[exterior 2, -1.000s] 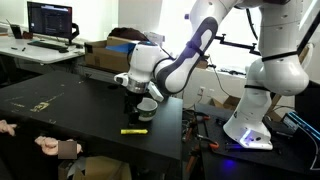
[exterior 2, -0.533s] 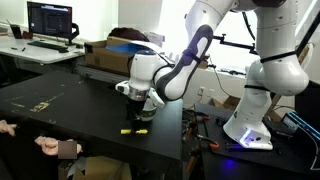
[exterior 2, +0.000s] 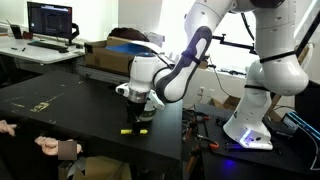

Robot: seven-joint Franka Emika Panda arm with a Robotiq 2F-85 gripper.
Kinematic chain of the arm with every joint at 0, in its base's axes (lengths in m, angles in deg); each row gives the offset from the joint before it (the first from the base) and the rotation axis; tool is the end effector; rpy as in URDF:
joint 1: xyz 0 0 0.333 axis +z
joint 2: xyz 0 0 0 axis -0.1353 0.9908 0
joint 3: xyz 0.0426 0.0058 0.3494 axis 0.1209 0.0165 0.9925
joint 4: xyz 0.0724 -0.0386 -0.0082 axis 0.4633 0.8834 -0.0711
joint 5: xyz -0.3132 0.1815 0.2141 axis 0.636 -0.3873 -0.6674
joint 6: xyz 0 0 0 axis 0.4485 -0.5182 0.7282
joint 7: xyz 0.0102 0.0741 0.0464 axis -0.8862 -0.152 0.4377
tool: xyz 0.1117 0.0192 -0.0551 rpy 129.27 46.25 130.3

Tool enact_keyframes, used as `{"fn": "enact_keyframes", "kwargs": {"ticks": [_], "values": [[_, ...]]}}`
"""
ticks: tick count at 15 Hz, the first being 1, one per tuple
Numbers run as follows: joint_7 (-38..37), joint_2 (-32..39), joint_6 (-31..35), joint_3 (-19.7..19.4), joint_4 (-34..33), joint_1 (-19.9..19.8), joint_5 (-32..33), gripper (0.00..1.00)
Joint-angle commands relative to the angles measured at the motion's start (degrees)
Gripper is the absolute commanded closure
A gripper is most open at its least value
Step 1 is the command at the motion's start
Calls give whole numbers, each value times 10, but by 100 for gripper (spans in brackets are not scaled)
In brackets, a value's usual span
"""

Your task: Put the marker in the mug

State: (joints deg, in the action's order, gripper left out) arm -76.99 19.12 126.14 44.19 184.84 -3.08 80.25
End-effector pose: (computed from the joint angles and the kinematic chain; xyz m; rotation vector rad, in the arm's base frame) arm 0.5486 0.1392 0.1513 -2.9974 -0.8568 -0.1775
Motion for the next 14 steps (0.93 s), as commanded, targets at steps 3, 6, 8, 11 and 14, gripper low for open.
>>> {"fn": "enact_keyframes", "kwargs": {"ticks": [3, 6, 8, 11, 14], "values": [[11, -2, -8, 19, -9, -21, -22, 34], [13, -1, -17, 22, -14, -25, -23, 11], [11, 1, -18, 21, -16, -24, -23, 2], [18, 0, -28, 27, -21, -33, -28, 5], [22, 4, -36, 32, -28, -37, -36, 18]]}}
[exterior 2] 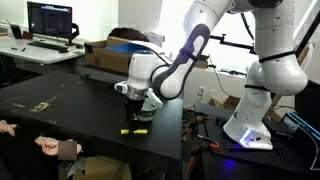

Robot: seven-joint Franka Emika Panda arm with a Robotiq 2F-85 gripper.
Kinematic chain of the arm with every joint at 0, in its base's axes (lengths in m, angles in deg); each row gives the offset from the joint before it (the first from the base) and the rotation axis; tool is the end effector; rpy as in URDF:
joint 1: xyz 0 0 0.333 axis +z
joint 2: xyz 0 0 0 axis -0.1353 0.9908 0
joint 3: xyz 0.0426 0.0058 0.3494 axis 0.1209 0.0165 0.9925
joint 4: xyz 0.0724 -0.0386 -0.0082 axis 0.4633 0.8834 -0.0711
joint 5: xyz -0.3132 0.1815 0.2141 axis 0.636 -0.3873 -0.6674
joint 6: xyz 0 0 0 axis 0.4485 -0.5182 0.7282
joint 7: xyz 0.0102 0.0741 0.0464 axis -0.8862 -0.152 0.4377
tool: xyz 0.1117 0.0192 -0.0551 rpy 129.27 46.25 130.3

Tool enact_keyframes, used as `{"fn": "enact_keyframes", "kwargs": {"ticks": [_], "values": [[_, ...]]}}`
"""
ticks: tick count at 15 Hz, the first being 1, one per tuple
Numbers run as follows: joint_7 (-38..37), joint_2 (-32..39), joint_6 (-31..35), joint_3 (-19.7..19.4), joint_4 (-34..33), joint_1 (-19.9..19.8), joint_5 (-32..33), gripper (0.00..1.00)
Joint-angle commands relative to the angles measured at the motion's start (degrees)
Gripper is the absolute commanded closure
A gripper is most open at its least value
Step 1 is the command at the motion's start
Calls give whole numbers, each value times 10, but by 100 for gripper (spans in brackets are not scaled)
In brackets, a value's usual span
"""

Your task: Put the marker in the mug

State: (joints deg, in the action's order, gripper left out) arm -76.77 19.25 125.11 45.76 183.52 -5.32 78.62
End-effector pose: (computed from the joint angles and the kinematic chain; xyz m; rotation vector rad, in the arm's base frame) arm 0.5590 0.1331 0.1573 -2.9950 -0.7931 -0.1838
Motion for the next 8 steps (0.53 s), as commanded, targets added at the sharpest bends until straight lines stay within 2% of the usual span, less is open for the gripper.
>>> {"fn": "enact_keyframes", "kwargs": {"ticks": [1, 8], "values": [[23, 3, -30, 16, -17, -17, -24, 15], [33, 11, -58, 26, -31, -30, -41, 15]]}}
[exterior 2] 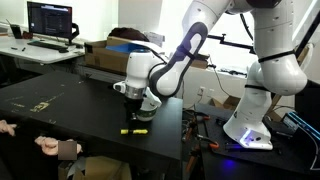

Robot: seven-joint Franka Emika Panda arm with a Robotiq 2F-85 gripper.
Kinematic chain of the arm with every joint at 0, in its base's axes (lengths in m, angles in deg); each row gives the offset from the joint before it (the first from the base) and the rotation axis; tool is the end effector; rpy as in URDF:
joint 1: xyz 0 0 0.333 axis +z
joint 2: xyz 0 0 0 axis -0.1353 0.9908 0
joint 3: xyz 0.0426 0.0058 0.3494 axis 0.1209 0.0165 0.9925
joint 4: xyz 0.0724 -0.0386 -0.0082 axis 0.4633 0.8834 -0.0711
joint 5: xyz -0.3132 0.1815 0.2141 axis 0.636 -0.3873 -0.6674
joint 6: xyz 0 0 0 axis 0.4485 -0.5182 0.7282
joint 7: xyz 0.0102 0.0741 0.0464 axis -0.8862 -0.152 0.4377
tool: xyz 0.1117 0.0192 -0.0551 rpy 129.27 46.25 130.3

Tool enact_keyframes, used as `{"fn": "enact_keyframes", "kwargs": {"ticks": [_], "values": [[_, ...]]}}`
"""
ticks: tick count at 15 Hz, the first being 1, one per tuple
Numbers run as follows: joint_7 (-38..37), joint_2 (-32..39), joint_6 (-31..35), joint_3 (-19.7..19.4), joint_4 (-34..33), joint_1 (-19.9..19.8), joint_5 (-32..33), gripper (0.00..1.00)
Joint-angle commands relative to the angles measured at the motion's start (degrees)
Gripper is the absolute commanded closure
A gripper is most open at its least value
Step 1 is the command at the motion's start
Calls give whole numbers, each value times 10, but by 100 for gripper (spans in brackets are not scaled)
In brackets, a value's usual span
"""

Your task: Put the marker in the mug

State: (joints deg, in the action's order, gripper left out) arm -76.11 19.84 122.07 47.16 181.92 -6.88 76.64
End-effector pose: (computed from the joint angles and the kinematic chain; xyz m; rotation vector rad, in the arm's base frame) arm 0.5649 0.1308 0.1570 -2.9867 -0.7477 -0.1310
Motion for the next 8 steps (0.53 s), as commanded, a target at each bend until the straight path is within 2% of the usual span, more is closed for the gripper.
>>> {"fn": "enact_keyframes", "kwargs": {"ticks": [1, 7, 8], "values": [[28, 8, -30, 13, -16, -15, -23, 15], [31, 28, -29, 12, -22, -17, -23, 14], [32, 32, -28, 12, -23, -17, -23, 38]]}}
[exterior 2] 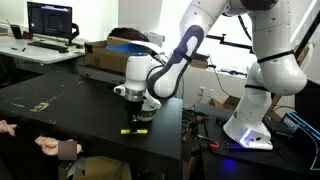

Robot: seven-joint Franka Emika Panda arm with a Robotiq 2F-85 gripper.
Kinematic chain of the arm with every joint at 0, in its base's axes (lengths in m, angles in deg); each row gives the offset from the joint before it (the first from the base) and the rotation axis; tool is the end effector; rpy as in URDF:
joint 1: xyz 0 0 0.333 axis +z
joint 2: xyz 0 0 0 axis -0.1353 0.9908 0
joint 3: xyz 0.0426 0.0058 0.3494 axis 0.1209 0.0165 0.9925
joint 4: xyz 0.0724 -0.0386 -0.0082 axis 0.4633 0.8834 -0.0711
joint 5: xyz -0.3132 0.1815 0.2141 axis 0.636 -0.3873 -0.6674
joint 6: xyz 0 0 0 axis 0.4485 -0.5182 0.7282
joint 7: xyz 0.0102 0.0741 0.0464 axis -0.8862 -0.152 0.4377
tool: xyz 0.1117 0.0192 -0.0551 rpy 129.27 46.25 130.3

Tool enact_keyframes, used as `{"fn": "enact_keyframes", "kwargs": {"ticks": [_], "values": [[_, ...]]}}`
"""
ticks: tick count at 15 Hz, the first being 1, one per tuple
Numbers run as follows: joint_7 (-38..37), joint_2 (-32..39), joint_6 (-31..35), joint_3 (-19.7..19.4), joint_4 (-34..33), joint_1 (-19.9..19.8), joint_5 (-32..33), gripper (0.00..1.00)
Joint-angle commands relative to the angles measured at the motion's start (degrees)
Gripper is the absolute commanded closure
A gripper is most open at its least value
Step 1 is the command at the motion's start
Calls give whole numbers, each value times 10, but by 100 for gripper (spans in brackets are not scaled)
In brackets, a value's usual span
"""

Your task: Put the marker in the mug

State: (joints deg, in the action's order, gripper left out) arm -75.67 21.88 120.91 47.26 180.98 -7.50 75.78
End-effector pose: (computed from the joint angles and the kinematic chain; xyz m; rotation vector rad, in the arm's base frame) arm 0.5648 0.1255 0.1406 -2.9819 -0.7195 -0.0717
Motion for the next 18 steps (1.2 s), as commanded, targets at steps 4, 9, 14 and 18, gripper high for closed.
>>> {"fn": "enact_keyframes", "kwargs": {"ticks": [4, 9, 14, 18], "values": [[32, 24, -9, 12, -12, -10, -12, 55], [25, 17, -8, 8, -12, -5, -7, 92], [9, -3, -8, -3, -4, 10, 4, 95], [-16, -29, 5, -23, 14, 32, 19, 95]]}}
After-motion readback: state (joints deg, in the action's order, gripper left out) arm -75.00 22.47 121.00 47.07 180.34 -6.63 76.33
